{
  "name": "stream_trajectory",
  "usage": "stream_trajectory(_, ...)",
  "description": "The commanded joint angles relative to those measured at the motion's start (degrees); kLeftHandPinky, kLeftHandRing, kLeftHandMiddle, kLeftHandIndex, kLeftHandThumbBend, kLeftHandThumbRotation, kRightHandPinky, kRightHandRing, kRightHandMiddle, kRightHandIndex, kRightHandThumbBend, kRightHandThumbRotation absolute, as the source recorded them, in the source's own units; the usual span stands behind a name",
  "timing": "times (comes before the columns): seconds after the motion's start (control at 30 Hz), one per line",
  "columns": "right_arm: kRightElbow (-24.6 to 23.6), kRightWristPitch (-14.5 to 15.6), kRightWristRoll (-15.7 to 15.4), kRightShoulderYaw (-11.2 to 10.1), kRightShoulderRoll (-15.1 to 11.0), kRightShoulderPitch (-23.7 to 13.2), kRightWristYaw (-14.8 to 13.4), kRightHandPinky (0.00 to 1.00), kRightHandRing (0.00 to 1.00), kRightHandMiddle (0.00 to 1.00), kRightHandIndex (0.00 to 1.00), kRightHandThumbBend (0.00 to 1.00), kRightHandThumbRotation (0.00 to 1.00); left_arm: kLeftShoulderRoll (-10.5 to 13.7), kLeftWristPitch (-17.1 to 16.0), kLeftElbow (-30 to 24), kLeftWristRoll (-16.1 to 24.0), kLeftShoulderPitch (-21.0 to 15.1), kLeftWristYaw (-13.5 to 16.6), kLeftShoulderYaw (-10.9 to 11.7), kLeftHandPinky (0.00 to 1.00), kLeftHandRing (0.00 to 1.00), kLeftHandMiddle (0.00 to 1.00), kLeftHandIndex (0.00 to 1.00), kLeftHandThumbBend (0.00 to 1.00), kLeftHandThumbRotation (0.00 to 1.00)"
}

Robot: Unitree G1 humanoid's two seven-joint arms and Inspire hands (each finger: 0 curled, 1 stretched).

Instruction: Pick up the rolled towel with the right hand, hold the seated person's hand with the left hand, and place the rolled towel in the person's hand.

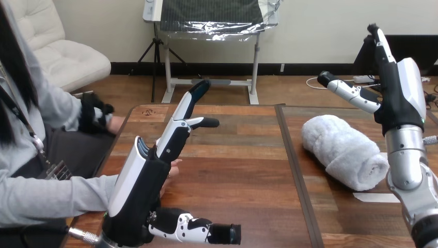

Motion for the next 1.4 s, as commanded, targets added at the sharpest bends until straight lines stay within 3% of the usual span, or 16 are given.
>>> stream_trajectory(0.0,3.41,1.26,0.64,0.82,-1.16,-6.67,0.71,0.86,0.98,0.94,0.98,1.0,0.64,0.6,0.11,-2.17,-1.09,-1.45,-0.04,0.41,0.72,0.99,1.0,1.0,1.0,0.55)
stream_trajectory(0.37,8.63,4.87,1.45,1.33,-1.17,-9.12,3.97,0.85,0.97,0.94,0.98,1.0,0.62,-0.33,-0.29,-2.38,-0.12,-1.23,0.53,1.17,0.64,0.96,1.0,1.0,1.0,0.59)
stream_trajectory(0.87,12.72,11.45,2.15,2.13,-0.49,-9.55,7.12,0.85,0.93,0.92,0.97,1.0,0.64,-1.0,-0.42,-3.11,0.13,-0.42,0.66,1.54,0.64,0.96,1.0,1.0,1.0,0.6)
stream_trajectory(1.13,13.98,14.7,1.74,2.92,-0.3,-9.3,8.99,0.8,0.9,0.92,0.98,1.0,0.66,-0.1,-1.45,-2.51,-1.34,-0.74,-0.06,0.39,0.64,0.97,1.0,1.0,1.0,0.6)
stream_trajectory(1.37,14.68,18.86,-0.06,5.12,0.16,-8.95,9.35,0.69,0.83,0.85,0.97,1.0,0.66,-0.43,-0.46,-3.75,-0.14,0.07,0.04,1.4,0.66,0.98,1.0,1.0,1.0,0.61)
